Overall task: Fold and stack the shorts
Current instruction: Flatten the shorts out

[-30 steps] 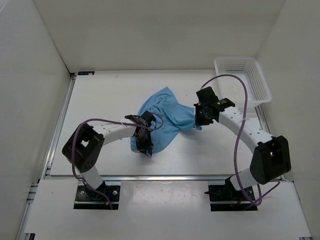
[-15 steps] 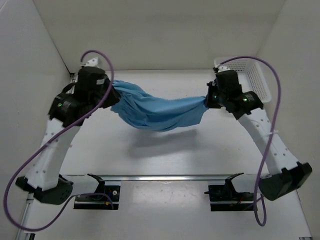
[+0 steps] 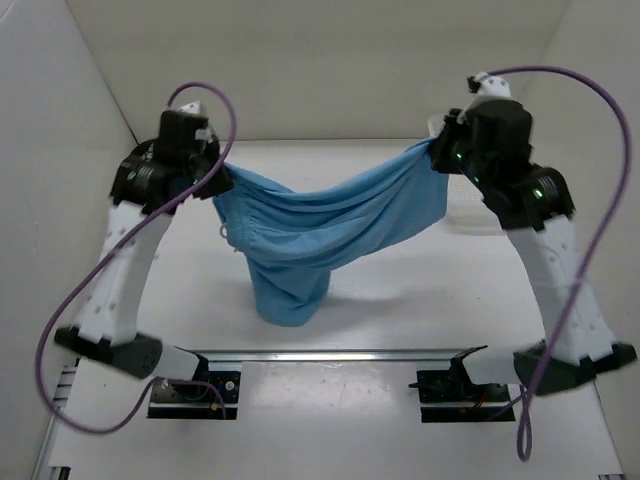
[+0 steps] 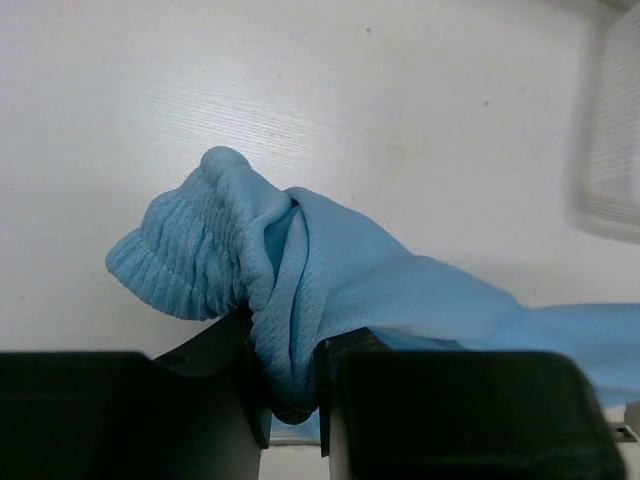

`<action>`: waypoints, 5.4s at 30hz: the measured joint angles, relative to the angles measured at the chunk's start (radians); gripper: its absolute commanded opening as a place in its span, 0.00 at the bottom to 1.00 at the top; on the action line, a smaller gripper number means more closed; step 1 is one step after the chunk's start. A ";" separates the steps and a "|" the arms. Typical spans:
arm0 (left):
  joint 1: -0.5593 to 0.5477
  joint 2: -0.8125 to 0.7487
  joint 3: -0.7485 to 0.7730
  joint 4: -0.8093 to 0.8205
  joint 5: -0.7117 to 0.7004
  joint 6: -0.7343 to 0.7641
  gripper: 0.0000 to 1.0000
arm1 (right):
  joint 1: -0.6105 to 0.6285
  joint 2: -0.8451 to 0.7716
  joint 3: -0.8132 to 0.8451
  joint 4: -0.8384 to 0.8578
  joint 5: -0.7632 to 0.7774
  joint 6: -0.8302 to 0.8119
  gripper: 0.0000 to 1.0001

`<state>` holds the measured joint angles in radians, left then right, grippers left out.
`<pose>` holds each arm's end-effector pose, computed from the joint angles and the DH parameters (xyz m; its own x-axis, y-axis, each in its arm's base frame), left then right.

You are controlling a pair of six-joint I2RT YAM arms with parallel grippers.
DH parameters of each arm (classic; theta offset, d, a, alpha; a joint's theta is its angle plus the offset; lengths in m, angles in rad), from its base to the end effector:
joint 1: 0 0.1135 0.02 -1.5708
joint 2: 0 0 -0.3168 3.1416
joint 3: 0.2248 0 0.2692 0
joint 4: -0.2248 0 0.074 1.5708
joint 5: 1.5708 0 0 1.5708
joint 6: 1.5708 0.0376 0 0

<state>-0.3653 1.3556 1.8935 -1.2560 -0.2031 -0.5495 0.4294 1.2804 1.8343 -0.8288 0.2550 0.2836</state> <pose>0.2179 -0.0752 0.5361 -0.6327 -0.3057 -0.7115 -0.1435 0.9492 -0.2801 0.2105 0.0859 0.5761 -0.2879 0.1660 -0.9432 -0.1058 0.9733 0.2036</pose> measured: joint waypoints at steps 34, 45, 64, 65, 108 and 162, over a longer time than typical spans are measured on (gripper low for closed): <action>0.219 0.505 -0.571 0.431 0.367 0.012 0.23 | -0.121 -0.217 -1.191 0.221 -0.348 0.454 0.87; 0.215 0.560 -0.452 0.441 0.404 0.027 0.10 | -0.144 -0.248 -1.399 0.391 -0.460 0.759 0.73; 0.233 0.683 0.476 0.114 0.401 0.082 0.10 | -0.144 0.259 -0.520 0.499 -0.249 0.599 0.00; 0.243 0.696 0.546 0.116 0.401 0.081 0.10 | -0.143 0.270 -0.443 0.500 -0.241 0.578 0.00; 0.229 1.166 0.409 0.241 0.230 0.096 0.10 | -0.089 -0.032 -0.712 0.172 -0.055 0.236 1.00; 0.280 0.687 0.187 0.135 0.515 0.034 0.10 | 0.280 0.066 -0.697 0.239 0.262 0.254 0.00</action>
<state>-0.0849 2.0422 2.0808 -1.1206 0.3122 -0.5152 0.7097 1.3468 1.1370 -0.5900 0.5175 0.5377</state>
